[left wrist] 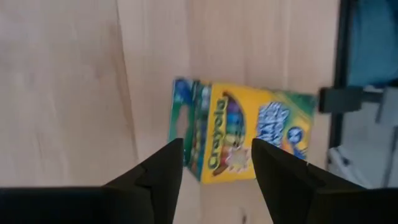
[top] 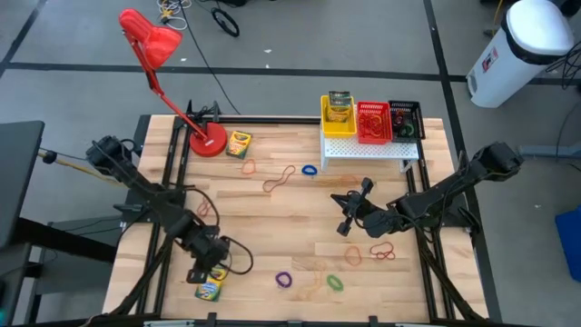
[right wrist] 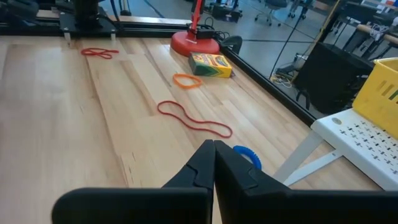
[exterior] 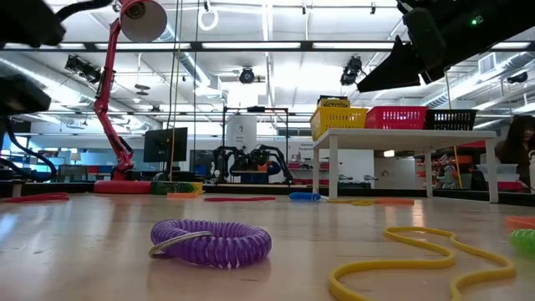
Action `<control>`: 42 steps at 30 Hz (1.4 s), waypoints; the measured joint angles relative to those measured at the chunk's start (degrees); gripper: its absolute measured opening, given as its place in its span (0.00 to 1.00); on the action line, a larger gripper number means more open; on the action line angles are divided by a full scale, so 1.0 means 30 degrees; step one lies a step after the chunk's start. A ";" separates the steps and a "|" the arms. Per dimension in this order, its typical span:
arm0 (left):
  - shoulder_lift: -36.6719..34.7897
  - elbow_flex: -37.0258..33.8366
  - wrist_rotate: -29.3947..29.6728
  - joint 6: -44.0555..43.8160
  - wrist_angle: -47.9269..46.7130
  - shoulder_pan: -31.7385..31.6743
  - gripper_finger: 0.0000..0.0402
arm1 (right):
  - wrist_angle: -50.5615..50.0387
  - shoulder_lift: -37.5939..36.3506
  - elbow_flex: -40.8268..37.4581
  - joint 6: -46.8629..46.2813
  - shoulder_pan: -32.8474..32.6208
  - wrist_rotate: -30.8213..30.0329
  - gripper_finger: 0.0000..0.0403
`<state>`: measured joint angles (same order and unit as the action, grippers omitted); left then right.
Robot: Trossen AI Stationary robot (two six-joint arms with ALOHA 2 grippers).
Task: Pick & Place Office Desk Supplies
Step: Put the yellow crayon box on the yellow basket
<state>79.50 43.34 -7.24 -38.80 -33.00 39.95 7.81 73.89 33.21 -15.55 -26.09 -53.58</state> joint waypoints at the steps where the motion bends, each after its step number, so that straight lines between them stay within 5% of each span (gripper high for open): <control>1: 0.0000 -0.0237 0.0256 -0.0296 0.0132 0.0116 0.48 | 0.0000 0.0000 0.0000 0.0000 0.0003 0.0000 0.02; 12: 0.0007 -0.2577 -0.0111 -0.1403 0.4419 0.0364 0.35 | -0.0007 -0.0007 0.0000 -0.0005 0.0005 0.0000 0.02; 24: 0.0013 -0.3232 0.0047 -0.1663 0.4845 0.0657 0.34 | -0.0080 -0.0007 0.0000 -0.0007 0.0000 0.0000 0.02; 36: 0.1284 -0.3036 0.0215 -0.2106 0.4988 0.1524 0.21 | -0.0124 -0.0015 0.0007 -0.0020 0.0006 0.0000 0.02; 42: 0.0822 -0.1427 0.1660 0.0469 0.3769 0.0722 0.05 | -0.0124 -0.0015 0.0007 -0.0029 0.0005 -0.0007 0.02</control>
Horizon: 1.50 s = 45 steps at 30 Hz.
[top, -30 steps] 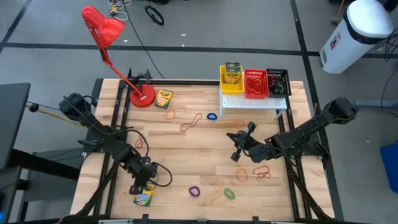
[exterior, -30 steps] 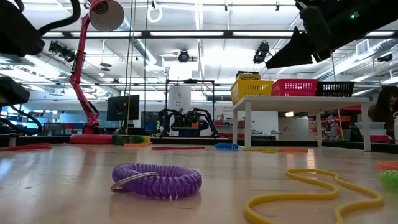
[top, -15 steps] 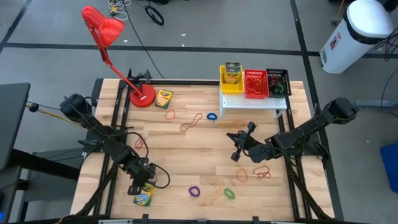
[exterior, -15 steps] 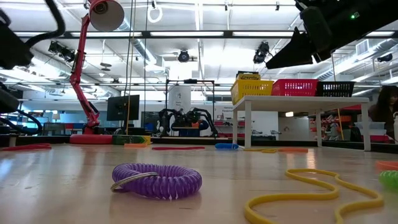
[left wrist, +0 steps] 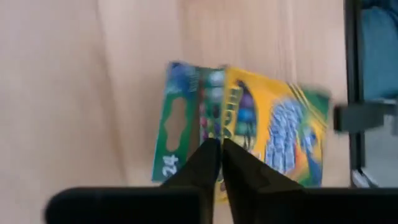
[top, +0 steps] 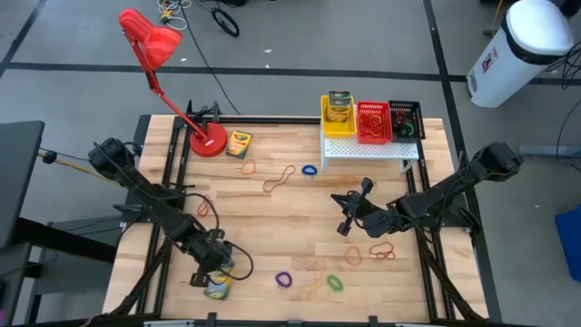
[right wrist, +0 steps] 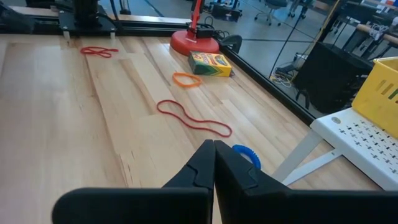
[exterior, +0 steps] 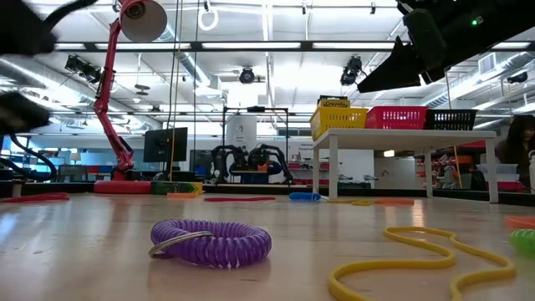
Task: Pick & Place Office Desk Supplies
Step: Put the yellow crayon box on the yellow basket
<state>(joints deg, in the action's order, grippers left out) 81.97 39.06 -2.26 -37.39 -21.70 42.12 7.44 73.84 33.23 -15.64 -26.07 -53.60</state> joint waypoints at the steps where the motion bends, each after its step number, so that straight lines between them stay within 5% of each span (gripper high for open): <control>1: -0.0006 0.0474 0.0488 0.0765 -0.0616 -0.0250 0.03 | 0.0000 0.0000 0.0000 -0.0012 0.0001 0.0000 0.02; 6: -0.0006 0.2982 0.3729 0.4774 -0.3641 -0.1807 0.02 | 0.0000 0.0000 0.0000 -0.0051 0.0003 0.0000 0.02; 11: 0.0041 0.4910 0.9748 0.9205 -0.3644 -0.3778 0.02 | 0.0000 0.0000 0.0000 -0.0022 0.0001 0.0002 0.02; 15: 0.0762 0.5175 1.3201 1.3027 -0.0427 -0.5566 0.02 | -0.0007 0.0000 0.0000 0.0007 0.0002 0.0000 0.02; 21: 0.3537 0.5175 1.5133 1.8733 0.6902 -0.7733 0.02 | -0.0180 0.0000 0.0000 0.0010 0.0003 0.0000 0.02; 26: 0.5872 0.5917 1.8828 2.1995 0.8937 -0.8708 0.02 | -0.0262 0.0000 0.0000 0.0007 -0.0003 0.0000 0.02; 37: 1.0510 0.8248 2.0996 2.5097 0.9134 -0.8763 0.02 | -0.0437 0.0000 0.0000 0.0007 0.0000 0.0002 0.02; 45: 1.1435 0.9167 2.1353 2.5122 0.9033 -0.8555 0.11 | -0.0474 0.0000 0.0000 0.0015 -0.0002 0.0007 0.02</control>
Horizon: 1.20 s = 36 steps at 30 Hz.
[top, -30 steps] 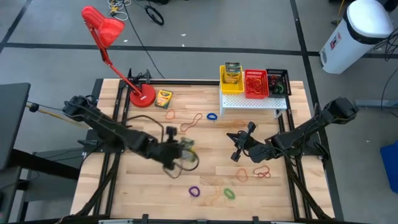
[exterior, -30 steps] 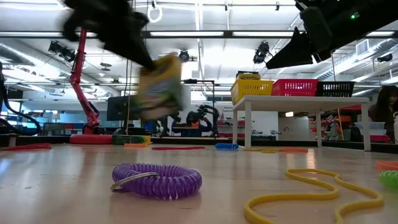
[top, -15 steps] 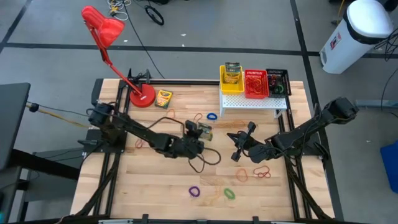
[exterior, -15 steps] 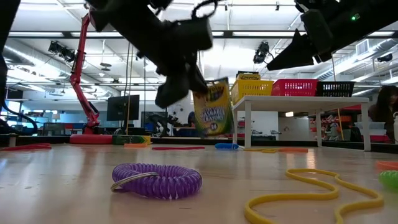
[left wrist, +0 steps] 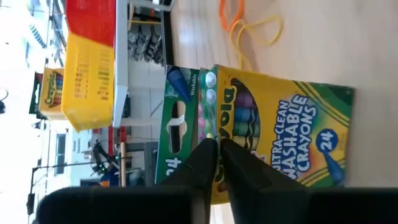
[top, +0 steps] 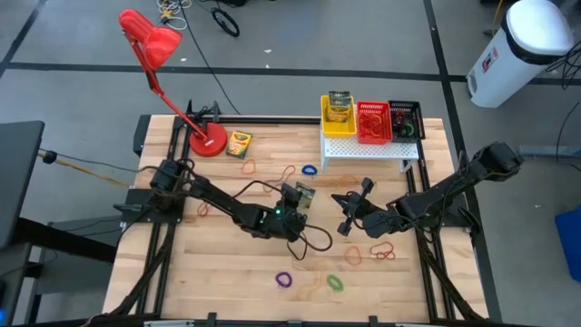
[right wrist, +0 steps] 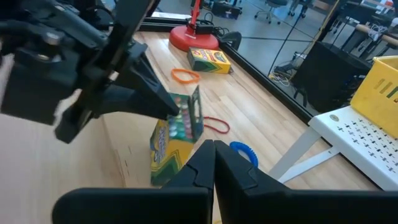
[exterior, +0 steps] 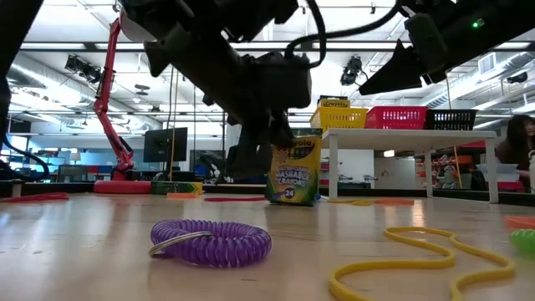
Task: Pick & Place Office Desk Supplies
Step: Put the yellow crayon box on the yellow basket
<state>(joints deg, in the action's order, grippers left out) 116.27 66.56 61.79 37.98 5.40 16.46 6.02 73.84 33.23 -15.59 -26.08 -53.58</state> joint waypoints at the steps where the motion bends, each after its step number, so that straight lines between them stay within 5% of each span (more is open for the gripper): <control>1: 0.0012 0.0128 -0.0096 0.0012 0.0002 0.0057 0.12 | -0.0035 0.0000 0.0000 0.0000 0.0004 -0.0007 0.02; 20: -0.0280 0.0722 -0.0049 -0.0076 -0.0786 0.0764 0.34 | -0.0087 0.0000 0.0000 -0.0058 -0.0003 0.0309 0.02; 25: -0.1414 0.0725 -0.0378 -0.2799 -0.3201 0.0879 0.40 | -0.0091 0.0000 0.0000 -0.0058 0.0005 0.0358 0.02; 28: -0.2218 0.0722 -0.2618 -0.5563 -0.5778 0.0779 0.40 | -0.0082 0.0000 0.0000 -0.0058 0.0002 0.0357 0.02; 31: -0.2687 0.0722 -0.7141 -0.8069 -0.7202 0.0128 0.38 | -0.0015 0.0000 0.0000 -0.0058 0.0004 0.0357 0.02; 36: -0.2691 0.0722 -1.1176 -0.7553 -0.6239 -0.1861 0.34 | 0.0112 0.0000 0.0007 -0.0058 -0.0003 0.0389 0.02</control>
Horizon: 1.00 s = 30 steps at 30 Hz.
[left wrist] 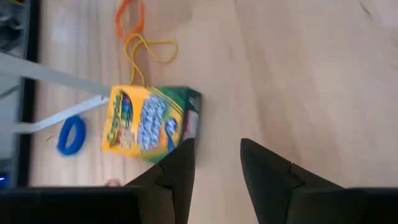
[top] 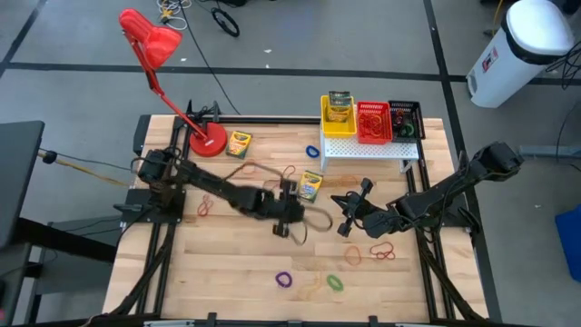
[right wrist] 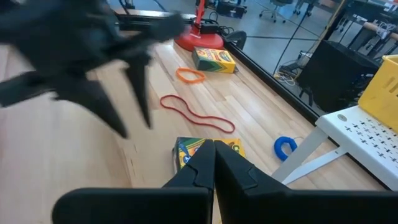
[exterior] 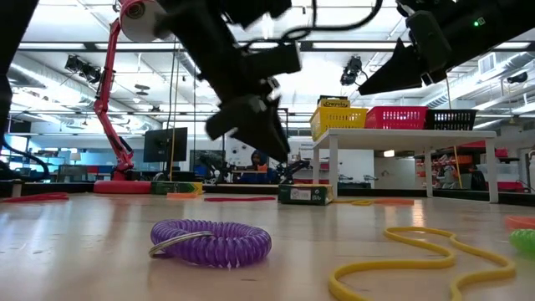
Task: Pick & Place Office Desk Supplies
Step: Put the yellow crayon box on the yellow basket
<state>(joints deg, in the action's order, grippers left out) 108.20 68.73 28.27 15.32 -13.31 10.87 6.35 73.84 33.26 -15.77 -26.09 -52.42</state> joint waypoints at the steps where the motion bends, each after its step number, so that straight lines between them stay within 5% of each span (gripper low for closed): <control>1: 0.0000 0.0000 -0.0944 0.0114 0.0292 -0.0588 0.33 | 0.0021 0.0000 0.0000 0.0000 0.0007 0.0083 0.02; 14: 0.0000 0.0000 -1.0606 0.0887 0.3232 -0.7562 0.34 | 0.0071 0.0000 0.0000 0.0066 0.0007 0.0617 0.02; 30: 0.2259 0.0000 -1.3034 0.2060 0.6234 -0.9740 0.34 | 0.0141 0.0000 0.0007 0.0066 0.0113 0.0611 0.02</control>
<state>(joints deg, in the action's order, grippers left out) 114.98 68.73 -10.84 21.50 5.39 -18.35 6.78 73.84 33.28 -15.57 -25.75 -50.58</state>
